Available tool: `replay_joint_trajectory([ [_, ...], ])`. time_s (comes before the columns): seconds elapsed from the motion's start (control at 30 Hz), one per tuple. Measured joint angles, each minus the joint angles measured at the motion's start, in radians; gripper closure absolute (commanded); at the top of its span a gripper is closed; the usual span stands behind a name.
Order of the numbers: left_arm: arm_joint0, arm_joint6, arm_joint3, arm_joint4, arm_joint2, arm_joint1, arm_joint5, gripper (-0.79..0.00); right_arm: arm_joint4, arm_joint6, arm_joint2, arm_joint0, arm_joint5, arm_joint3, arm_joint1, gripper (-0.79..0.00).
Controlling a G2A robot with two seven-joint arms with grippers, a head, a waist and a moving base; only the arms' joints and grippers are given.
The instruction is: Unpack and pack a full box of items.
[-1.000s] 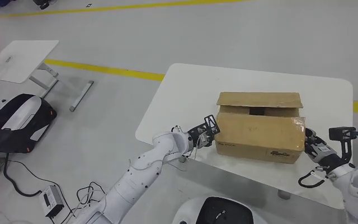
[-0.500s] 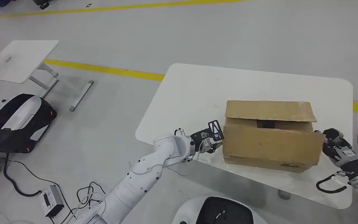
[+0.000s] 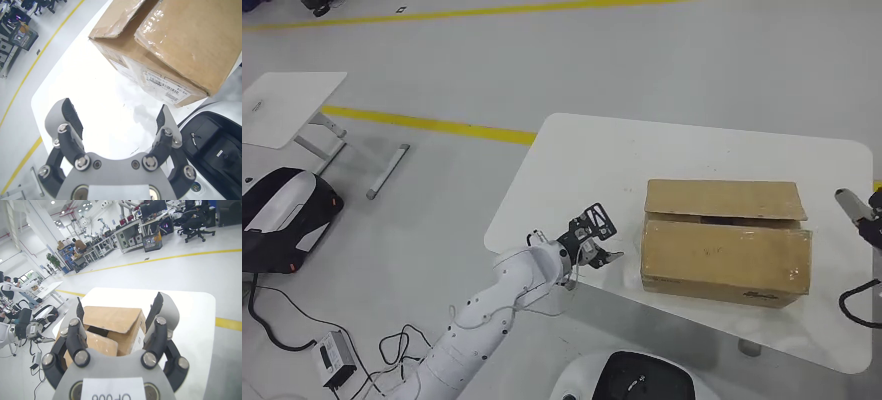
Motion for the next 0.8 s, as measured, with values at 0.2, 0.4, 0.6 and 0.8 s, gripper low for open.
replay_joint_trajectory([
  [0.2,0.027,-0.003,-0.031,0.006,-0.009,0.0,0.054,-0.785,-0.164,-0.027,-0.222,0.128,0.04,0.062,-0.022,0.0],
  [0.4,0.049,-0.019,-0.076,-0.001,-0.014,-0.003,0.117,-0.785,-0.403,-0.092,-0.407,0.214,0.059,0.191,-0.047,0.0],
  [0.6,0.074,-0.036,-0.12,-0.015,-0.024,-0.004,0.154,-0.785,-0.386,-0.089,-0.459,0.249,0.033,0.281,-0.06,0.0],
  [0.8,0.074,-0.036,-0.119,-0.015,-0.024,-0.004,0.153,-0.785,-0.408,-0.054,-0.487,0.268,0.048,0.301,-0.068,0.0],
])
